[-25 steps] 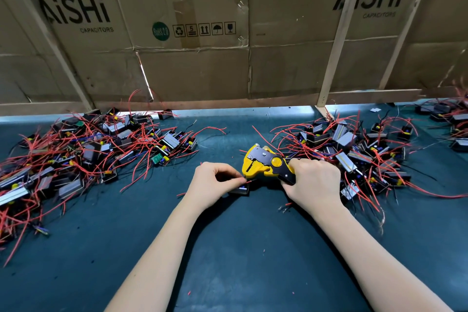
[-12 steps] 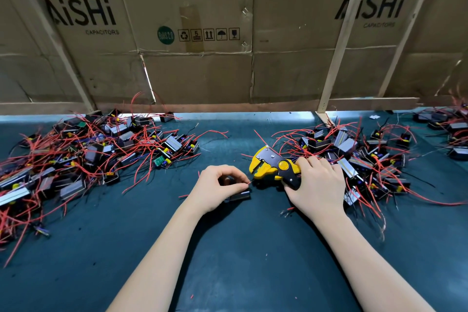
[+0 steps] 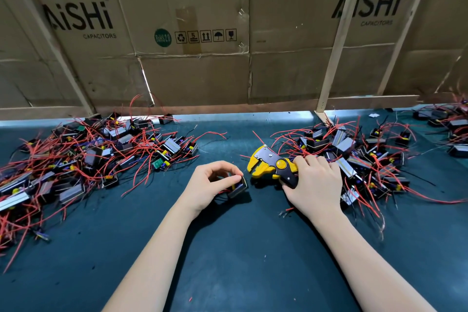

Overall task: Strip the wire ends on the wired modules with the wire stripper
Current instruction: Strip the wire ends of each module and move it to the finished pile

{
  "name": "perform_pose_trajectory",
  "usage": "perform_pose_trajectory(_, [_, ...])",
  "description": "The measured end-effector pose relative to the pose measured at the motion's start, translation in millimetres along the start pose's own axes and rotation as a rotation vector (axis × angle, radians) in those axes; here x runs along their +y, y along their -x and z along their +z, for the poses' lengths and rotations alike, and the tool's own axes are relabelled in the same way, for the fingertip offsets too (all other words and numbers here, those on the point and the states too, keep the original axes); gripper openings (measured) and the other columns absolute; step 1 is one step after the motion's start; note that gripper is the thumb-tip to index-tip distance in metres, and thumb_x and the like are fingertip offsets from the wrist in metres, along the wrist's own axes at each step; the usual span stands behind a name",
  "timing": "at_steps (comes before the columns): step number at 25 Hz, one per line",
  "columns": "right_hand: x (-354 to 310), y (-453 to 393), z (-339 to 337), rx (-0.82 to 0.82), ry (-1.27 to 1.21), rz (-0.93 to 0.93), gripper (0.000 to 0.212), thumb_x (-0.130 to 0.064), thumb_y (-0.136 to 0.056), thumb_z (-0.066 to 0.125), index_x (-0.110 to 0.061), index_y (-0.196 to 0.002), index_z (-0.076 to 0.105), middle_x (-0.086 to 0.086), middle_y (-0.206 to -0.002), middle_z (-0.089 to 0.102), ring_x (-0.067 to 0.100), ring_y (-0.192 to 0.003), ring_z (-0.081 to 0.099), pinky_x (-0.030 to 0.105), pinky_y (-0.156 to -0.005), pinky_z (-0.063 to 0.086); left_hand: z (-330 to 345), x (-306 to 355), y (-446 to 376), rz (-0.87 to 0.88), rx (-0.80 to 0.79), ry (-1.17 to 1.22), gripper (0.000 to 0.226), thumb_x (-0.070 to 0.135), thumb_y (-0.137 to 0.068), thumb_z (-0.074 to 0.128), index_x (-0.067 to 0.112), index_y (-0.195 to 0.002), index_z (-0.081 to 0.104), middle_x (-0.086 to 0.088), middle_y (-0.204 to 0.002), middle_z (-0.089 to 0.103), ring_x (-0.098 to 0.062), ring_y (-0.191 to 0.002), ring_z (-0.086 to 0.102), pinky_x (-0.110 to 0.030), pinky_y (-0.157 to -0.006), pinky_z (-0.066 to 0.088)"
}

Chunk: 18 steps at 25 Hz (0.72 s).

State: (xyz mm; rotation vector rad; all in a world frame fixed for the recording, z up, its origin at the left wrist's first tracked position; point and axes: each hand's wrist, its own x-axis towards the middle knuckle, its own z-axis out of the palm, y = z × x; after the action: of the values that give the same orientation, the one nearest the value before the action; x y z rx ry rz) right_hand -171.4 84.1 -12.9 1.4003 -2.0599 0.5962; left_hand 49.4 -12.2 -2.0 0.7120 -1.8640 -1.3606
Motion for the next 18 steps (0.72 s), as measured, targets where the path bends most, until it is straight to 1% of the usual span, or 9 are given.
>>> perform_pose_trajectory(3, [-5.1,0.9,-1.9,0.004,-0.034,-0.021,0.043,-0.041,-0.056,0.085,-0.013,-0.081,0.065,0.005,-0.076,0.064,0.031,-0.076,0.06,0.039,-0.069,0.041,5.6,-1.7,-1.5,-0.013,-0.01,-0.119,0.009,0.011,-0.086,0.073,0.019,-0.081,0.073,0.004,-0.081,0.072,-0.007,-0.074,0.063,-0.017,-0.072,0.049])
perform_pose_trajectory(6, [-7.5,1.1,-4.1,0.015,-0.041,-0.047,0.044,-0.042,-0.055,0.085,-0.013,-0.081,0.065,0.003,-0.077,0.064,0.03,-0.077,0.06,0.039,-0.07,0.042,8.5,-2.4,-2.9,-0.034,0.059,-0.177,0.01,0.011,-0.086,0.073,0.019,-0.08,0.073,0.007,-0.077,0.071,-0.006,-0.071,0.062,-0.017,-0.072,0.048])
perform_pose_trajectory(9, [-7.3,-0.1,-6.2,0.019,-0.027,-0.063,0.044,-0.042,-0.054,0.086,-0.013,-0.077,0.063,0.003,-0.074,0.063,0.029,-0.072,0.06,0.038,-0.068,0.041,8.5,-2.4,-3.4,-0.051,0.096,-0.198,0.008,0.011,-0.085,0.074,0.018,-0.08,0.073,0.006,-0.074,0.071,-0.007,-0.068,0.061,-0.019,-0.071,0.049])
perform_pose_trajectory(11, [-8.0,-0.2,-7.2,0.0,-0.02,-0.066,0.042,-0.042,-0.053,0.086,-0.014,-0.072,0.062,0.002,-0.07,0.063,0.028,-0.068,0.06,0.037,-0.067,0.041,9.1,-2.3,-3.4,-0.056,0.096,-0.235,0.006,0.013,-0.085,0.075,0.017,-0.081,0.073,0.003,-0.076,0.072,-0.008,-0.069,0.062,-0.022,-0.073,0.049])
perform_pose_trajectory(12, [-8.4,-0.3,-7.6,-0.006,-0.023,-0.068,0.041,-0.042,-0.053,0.087,-0.015,-0.069,0.061,0.001,-0.066,0.062,0.028,-0.065,0.061,0.037,-0.066,0.041,9.5,-2.4,-3.2,-0.059,0.098,-0.258,0.005,0.013,-0.084,0.075,0.017,-0.081,0.074,0.003,-0.077,0.073,-0.007,-0.07,0.063,-0.021,-0.074,0.049])
perform_pose_trajectory(14, [-9.2,-0.2,-8.4,-0.011,-0.031,-0.078,0.04,-0.041,-0.051,0.087,-0.015,-0.064,0.059,0.001,-0.061,0.059,0.027,-0.059,0.06,0.035,-0.063,0.041,10.2,-2.4,-2.7,-0.067,0.115,-0.297,0.006,0.014,-0.083,0.076,0.018,-0.079,0.074,0.002,-0.076,0.073,-0.005,-0.067,0.062,-0.017,-0.069,0.048])
perform_pose_trajectory(18, [-10.8,0.7,-9.3,-0.024,-0.015,-0.103,0.04,-0.04,-0.052,0.087,-0.015,-0.062,0.058,0.001,-0.059,0.058,0.027,-0.057,0.06,0.035,-0.062,0.04,11.3,-1.5,-2.4,-0.069,0.142,-0.314,0.008,0.013,-0.081,0.078,0.017,-0.075,0.073,0.002,-0.072,0.072,-0.004,-0.063,0.06,-0.015,-0.065,0.047])
